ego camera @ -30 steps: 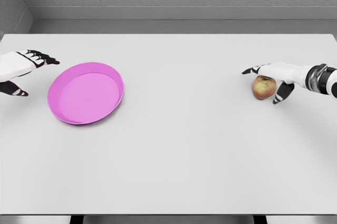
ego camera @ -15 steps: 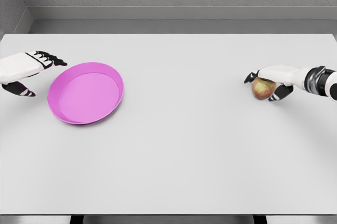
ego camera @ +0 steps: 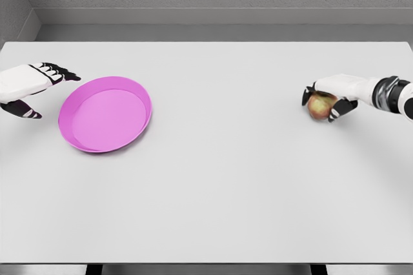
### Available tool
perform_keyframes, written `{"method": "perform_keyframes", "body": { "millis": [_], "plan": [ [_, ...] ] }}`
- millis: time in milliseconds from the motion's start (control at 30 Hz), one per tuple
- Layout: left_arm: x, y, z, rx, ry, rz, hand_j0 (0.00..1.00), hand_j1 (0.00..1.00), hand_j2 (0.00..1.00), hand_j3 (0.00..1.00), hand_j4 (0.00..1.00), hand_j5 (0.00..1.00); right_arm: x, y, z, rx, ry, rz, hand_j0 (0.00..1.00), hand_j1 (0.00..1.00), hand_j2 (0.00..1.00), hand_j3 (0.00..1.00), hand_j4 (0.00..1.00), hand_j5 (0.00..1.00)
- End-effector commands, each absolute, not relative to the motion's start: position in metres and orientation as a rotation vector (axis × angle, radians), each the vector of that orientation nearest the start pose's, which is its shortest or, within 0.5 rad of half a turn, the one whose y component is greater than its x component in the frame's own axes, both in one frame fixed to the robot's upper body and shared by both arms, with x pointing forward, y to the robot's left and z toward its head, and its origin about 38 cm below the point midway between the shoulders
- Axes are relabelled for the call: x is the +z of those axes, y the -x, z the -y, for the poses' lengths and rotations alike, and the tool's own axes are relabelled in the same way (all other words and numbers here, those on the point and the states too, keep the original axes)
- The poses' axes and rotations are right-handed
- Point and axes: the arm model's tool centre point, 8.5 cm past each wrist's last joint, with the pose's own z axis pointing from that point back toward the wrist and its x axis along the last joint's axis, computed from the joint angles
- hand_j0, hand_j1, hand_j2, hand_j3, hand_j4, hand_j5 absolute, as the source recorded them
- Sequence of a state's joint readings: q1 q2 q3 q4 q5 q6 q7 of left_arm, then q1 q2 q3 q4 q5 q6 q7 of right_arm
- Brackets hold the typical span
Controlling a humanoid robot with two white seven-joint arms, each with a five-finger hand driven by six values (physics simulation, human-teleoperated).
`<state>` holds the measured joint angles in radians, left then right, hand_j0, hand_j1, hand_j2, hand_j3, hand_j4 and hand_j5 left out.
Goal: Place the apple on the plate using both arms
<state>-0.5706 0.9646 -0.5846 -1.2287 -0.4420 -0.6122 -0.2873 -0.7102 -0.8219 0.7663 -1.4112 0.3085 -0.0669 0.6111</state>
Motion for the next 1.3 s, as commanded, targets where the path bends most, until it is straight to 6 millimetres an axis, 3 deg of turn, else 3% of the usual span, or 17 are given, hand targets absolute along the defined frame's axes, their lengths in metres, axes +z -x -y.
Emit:
{"method": "perform_keyframes", "body": {
  "millis": [0,300,500,733,1000,1267],
  "plan": [
    [0.2,-0.432,-0.422,-1.865,-0.62,1.283,1.0,1.0,1.0,1.0,1.0,1.0,0.188,-0.462,0.322,1.747,0.446,1.016,0.57,0.57,0.57,0.57,0.57,0.57],
    [0.201,-0.432,-0.423,-1.863,-0.624,1.284,1.0,1.0,1.0,1.0,1.0,1.0,0.221,-0.452,0.279,1.833,0.442,1.16,0.57,0.57,0.57,0.57,0.57,0.57],
    [0.202,-0.433,-0.424,-1.861,-0.628,1.287,1.0,1.0,1.0,1.0,1.0,1.0,0.235,-0.433,0.228,1.921,0.383,1.296,0.57,0.57,0.57,0.57,0.57,0.57],
    [0.202,-0.433,-0.424,-1.861,-0.628,1.287,1.0,1.0,1.0,1.0,1.0,1.0,0.234,-0.418,0.195,1.968,0.313,1.37,0.57,0.57,0.57,0.57,0.57,0.57],
    [0.202,-0.433,-0.424,-1.861,-0.628,1.287,1.0,1.0,1.0,1.0,1.0,1.0,0.213,-0.406,0.155,2.027,0.193,1.387,0.57,0.57,0.57,0.57,0.57,0.57],
    [0.203,-0.433,-0.424,-1.86,-0.63,1.287,1.0,1.0,1.0,1.0,1.0,1.0,0.221,-0.411,0.128,2.005,0.183,1.419,0.57,0.57,0.57,0.57,0.57,0.57]
  ]
}}
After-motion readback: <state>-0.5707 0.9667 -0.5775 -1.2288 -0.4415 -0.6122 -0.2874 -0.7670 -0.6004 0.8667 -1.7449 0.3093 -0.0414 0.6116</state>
